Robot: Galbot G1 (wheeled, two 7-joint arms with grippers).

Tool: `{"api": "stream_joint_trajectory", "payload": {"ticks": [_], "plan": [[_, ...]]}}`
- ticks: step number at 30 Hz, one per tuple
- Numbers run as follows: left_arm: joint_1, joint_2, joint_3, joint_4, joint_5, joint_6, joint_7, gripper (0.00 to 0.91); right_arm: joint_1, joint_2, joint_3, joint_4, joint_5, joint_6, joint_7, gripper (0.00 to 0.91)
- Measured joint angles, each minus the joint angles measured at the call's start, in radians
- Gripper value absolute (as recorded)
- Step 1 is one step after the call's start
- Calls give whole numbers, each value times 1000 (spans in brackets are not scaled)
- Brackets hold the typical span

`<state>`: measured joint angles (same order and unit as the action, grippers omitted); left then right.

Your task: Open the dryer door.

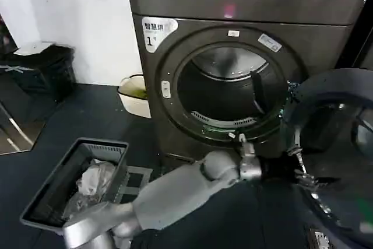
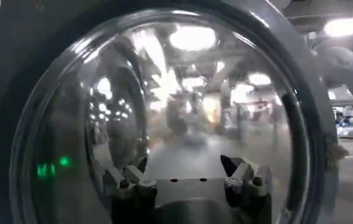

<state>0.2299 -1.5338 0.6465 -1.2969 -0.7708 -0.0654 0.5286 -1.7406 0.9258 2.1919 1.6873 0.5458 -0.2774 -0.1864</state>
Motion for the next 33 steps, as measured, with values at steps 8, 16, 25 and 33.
{"api": "stream_joint_trajectory", "payload": {"ticks": [8, 16, 25, 33], "plan": [[-16, -70, 3, 64, 13, -43, -60, 907, -12, 3, 22, -4, 2, 16, -23, 907], [-12, -75, -13, 89, 36, -101, -131, 907, -5, -3, 16, -15, 2, 16, -20, 907], [14, 30, -31, -17, -25, -212, -175, 907, 9, -29, 22, -47, -10, 19, -15, 907], [51, 318, -69, -191, -133, -269, -221, 907, 37, -59, 31, -57, -54, 24, -14, 907]]}}
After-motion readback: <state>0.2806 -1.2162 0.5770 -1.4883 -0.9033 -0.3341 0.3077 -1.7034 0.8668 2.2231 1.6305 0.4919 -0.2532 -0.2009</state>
